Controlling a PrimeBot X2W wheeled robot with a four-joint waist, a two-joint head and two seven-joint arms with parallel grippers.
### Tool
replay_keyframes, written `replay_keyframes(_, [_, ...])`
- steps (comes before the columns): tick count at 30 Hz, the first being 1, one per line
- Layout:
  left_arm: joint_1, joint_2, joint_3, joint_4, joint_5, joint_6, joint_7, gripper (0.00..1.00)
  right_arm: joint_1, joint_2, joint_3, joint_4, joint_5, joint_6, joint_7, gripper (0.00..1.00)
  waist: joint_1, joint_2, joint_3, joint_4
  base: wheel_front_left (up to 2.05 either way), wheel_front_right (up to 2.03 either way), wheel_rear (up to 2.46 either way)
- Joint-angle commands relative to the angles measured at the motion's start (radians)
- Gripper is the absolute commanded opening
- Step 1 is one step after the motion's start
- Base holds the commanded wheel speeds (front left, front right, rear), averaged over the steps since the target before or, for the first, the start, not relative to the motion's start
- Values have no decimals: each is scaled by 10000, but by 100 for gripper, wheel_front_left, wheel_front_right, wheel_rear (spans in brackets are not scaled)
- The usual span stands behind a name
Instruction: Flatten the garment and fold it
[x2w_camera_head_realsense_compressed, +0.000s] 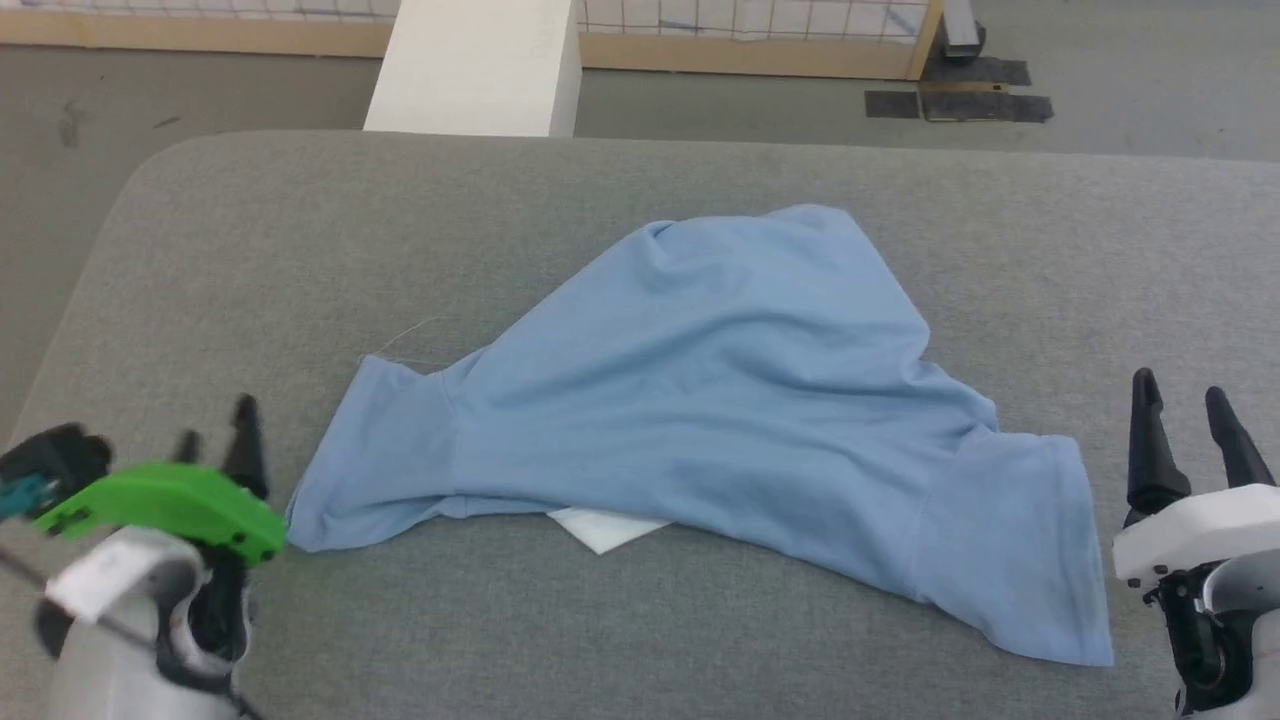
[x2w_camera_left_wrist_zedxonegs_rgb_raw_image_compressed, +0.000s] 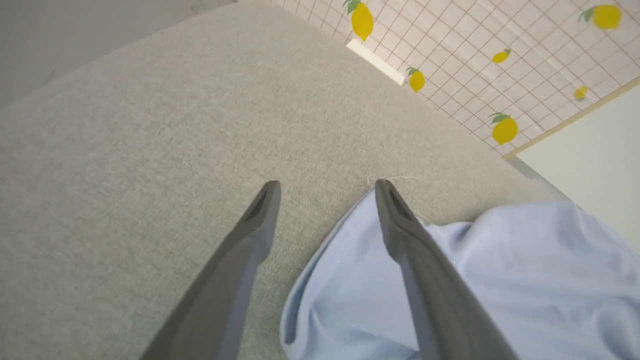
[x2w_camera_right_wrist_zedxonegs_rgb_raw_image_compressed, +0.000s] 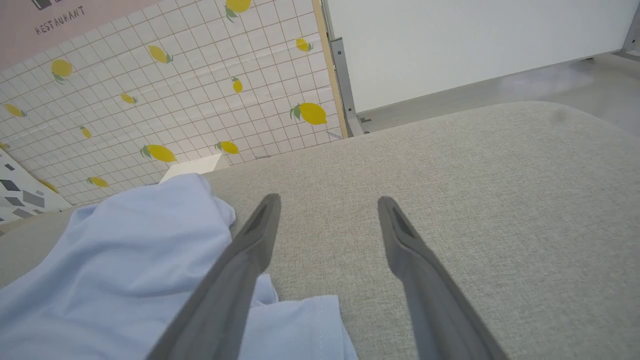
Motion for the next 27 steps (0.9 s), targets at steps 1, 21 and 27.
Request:
replay_keyframes(1, [440, 119, 13, -260, 423, -148, -683, 100, 168, 1, 26, 35, 80, -11, -39, 100, 0, 0, -81, -94, 0, 0, 0])
replay_keyframes(21, [2013, -307, -642, -1093, 2403, -251, -4155, 100, 1755, 1, 572, -2010, -891, -11, 5840, 100, 0, 0, -39, -257, 0, 0, 0])
replay_keyframes(27, [1793, -349, -755, -1124, 2408, -270, -4137, 100, 2482, 1, 635, -3454, -1042, -11, 8204, 100, 0, 0, 279, -276, 0, 0, 0])
